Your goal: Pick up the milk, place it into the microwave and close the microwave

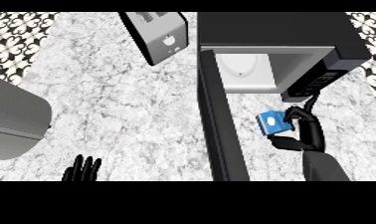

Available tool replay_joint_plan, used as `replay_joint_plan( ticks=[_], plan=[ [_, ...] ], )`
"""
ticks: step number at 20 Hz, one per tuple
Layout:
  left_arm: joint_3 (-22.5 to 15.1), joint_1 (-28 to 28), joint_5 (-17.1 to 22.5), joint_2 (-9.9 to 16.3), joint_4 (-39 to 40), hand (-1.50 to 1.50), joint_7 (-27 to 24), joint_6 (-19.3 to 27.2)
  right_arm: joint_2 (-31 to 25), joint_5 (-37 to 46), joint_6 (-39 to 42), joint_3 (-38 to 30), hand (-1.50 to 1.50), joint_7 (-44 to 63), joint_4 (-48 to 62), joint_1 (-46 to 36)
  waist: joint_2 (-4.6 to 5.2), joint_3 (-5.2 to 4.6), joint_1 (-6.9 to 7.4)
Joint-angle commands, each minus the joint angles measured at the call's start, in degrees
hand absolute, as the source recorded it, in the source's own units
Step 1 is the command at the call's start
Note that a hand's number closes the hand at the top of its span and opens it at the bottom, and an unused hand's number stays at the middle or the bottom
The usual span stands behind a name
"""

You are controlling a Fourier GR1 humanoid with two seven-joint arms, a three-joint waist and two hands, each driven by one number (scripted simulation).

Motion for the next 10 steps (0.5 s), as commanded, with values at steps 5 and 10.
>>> replay_joint_plan(
  ticks=[5,10],
  plan=[
    [3.0,0.3,2.8,0.6,0.8,-1.50,-0.2,-1.8,6.9,0.9,-3.1,5.5,1.50,1.6,-15.3,4.0,-0.32,0.12,-0.43],
    [5.6,1.4,5.2,2.4,1.5,-1.50,-0.5,-4.1,6.3,1.2,-7.1,5.8,1.50,8.2,-20.3,2.2,-0.12,0.17,0.14]
  ],
)
